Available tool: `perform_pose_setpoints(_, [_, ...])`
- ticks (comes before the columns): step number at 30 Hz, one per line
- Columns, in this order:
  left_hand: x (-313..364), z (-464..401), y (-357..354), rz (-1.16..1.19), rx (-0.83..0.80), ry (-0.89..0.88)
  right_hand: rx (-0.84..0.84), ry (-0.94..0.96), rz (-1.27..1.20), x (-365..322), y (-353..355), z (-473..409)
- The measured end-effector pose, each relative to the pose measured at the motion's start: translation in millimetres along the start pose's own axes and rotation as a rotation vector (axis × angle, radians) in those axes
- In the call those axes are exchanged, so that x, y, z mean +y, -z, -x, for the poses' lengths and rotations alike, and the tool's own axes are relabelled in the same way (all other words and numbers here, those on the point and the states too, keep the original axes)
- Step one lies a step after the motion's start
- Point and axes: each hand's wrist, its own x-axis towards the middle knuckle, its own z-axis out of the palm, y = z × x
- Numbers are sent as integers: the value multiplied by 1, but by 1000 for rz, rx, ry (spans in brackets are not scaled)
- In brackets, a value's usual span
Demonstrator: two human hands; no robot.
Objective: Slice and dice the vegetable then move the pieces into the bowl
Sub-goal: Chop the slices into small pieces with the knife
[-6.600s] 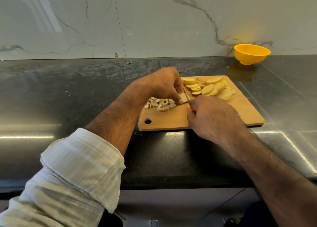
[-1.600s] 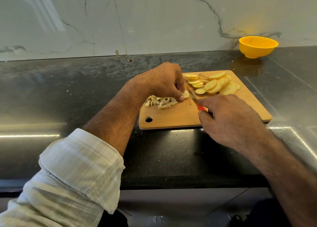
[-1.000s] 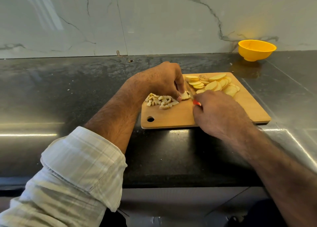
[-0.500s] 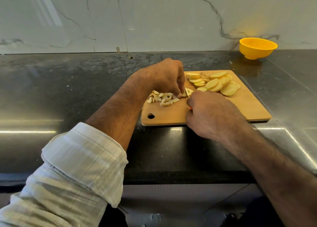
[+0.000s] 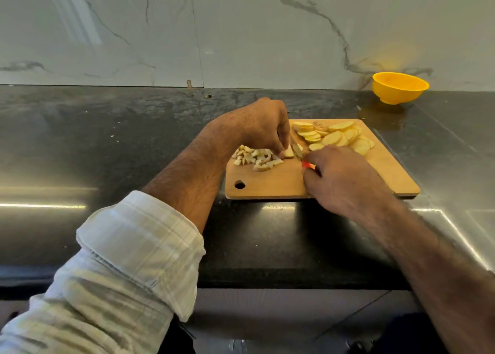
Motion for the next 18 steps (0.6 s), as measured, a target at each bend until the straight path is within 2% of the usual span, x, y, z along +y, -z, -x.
perform_pose_setpoints(4, [2,-2,-1,12,0,15,4,34,-40,-2,3,14])
perform_pose_setpoints(12, [2,-4,-2,3,1,50,-145,-39,20,-22,6,3])
perform_pose_setpoints(18, [1,-3,0,3,-7,33,-98,-64,6,-29,4,-22])
